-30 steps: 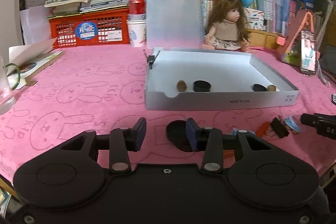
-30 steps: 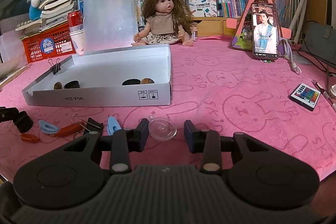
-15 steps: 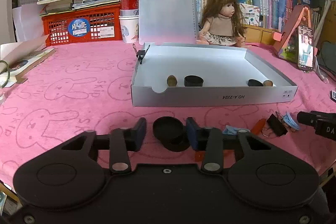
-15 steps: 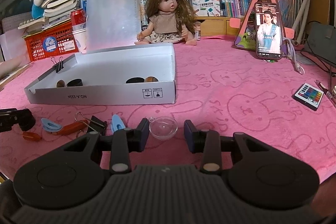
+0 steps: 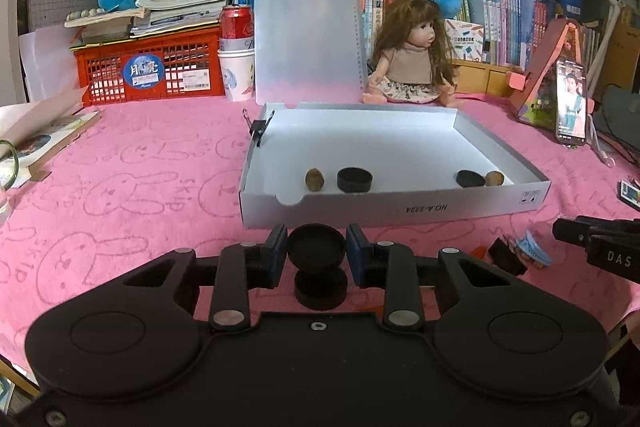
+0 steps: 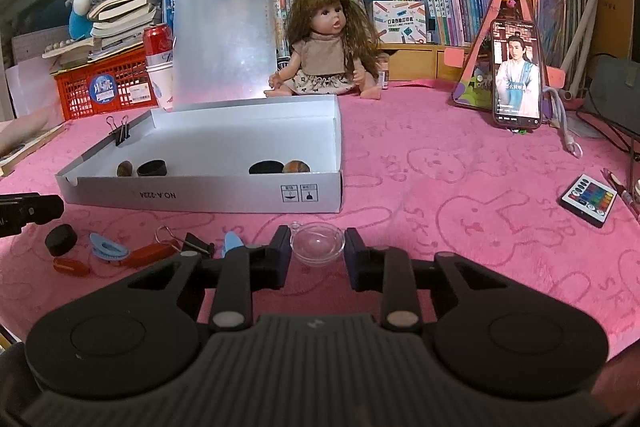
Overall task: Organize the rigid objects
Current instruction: 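Carry the black disc and clear lid into the white tray and open both tools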
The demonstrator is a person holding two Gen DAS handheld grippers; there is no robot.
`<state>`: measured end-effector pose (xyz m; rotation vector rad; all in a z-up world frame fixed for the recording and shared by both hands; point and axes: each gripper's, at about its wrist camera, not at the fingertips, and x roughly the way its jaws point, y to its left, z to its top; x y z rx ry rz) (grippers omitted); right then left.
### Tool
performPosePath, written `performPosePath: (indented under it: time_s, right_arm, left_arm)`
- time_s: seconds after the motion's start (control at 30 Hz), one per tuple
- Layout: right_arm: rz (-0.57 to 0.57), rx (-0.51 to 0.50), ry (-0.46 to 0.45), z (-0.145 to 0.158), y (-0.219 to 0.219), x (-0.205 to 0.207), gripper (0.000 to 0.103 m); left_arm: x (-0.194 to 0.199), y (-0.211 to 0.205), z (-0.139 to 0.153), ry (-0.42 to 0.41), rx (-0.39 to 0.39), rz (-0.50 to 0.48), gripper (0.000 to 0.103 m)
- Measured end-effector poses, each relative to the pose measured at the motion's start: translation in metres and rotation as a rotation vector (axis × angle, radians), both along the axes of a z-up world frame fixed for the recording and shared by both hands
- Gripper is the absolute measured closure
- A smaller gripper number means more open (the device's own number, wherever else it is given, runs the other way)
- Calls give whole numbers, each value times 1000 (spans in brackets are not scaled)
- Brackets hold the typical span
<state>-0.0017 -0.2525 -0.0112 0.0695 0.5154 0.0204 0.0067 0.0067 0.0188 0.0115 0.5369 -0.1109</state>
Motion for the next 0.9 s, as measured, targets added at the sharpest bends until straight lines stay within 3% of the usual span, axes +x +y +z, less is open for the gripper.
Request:
performPosePath:
  time_s: [0.9]
  right_arm:
    - [42, 29, -48, 28, 8, 32, 70]
  left_arm:
    - [51, -6, 33, 15, -76, -33, 73]
